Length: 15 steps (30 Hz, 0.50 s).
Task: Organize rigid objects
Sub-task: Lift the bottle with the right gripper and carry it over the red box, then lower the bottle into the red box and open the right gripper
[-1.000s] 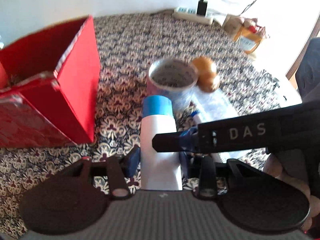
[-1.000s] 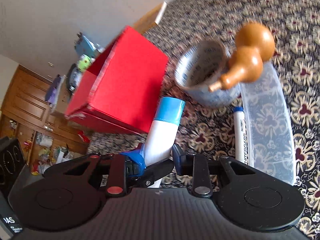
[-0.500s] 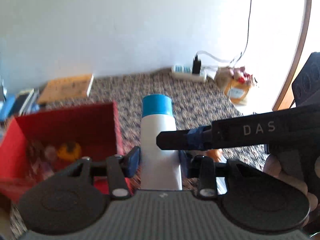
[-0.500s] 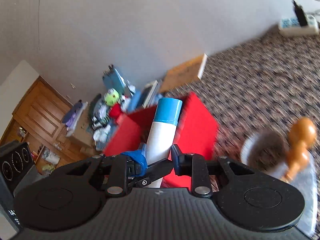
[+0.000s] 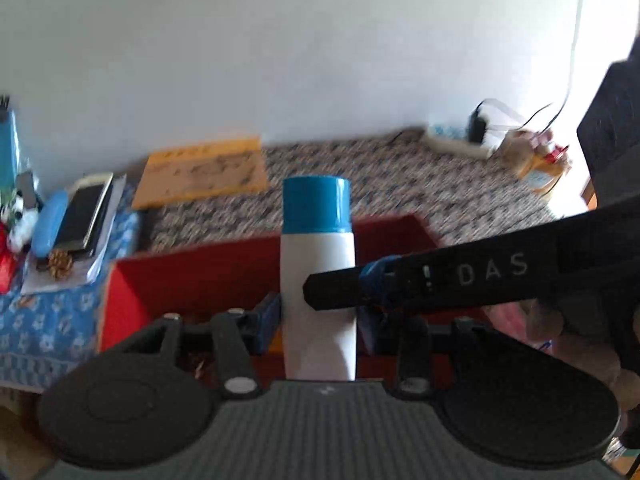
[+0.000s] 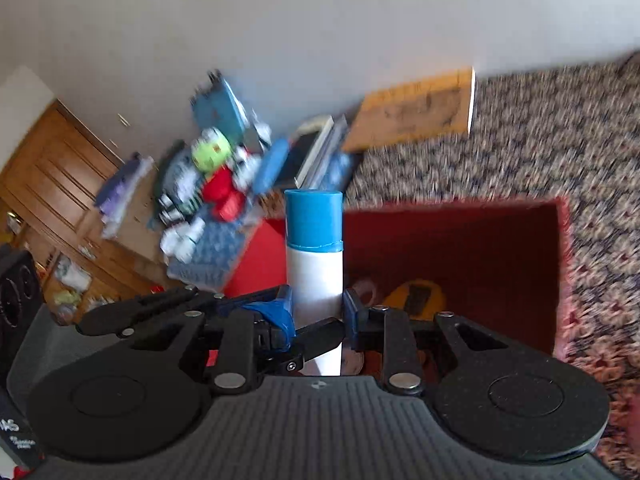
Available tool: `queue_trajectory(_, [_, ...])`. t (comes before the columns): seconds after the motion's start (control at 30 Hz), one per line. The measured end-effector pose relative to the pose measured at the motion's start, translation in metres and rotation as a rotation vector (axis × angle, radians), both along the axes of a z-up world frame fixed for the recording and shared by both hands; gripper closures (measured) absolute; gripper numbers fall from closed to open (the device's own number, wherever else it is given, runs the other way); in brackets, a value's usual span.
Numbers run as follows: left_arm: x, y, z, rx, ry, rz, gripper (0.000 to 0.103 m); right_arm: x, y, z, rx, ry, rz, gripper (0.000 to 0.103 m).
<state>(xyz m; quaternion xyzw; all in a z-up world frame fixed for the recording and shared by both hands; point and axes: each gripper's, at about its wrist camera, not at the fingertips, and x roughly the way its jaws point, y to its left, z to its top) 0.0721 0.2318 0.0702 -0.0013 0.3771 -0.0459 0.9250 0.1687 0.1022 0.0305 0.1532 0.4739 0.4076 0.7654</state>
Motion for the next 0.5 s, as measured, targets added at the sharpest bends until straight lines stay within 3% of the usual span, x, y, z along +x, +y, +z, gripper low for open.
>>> queue_trajectory(0.2, [0.011, 0.03, -0.038, -0.012, 0.119, 0.021, 0.071, -0.001, 0.032, -0.03, -0.094, 0.082, 0.005, 0.095])
queue_trajectory(0.27, [0.013, 0.033, -0.044, -0.029, 0.14, 0.009, 0.08, -0.003, 0.039, -0.034, -0.118, 0.08, 0.008, 0.095])
queue_trajectory(0.37, [0.016, 0.035, -0.053, -0.02, 0.167, 0.008, 0.08, -0.008, 0.047, -0.036, -0.167, 0.052, 0.006, 0.095])
queue_trajectory(0.5, [0.013, 0.043, -0.062, -0.039, 0.181, 0.022, 0.078, -0.011, 0.041, -0.035, -0.144, 0.031, -0.018, 0.096])
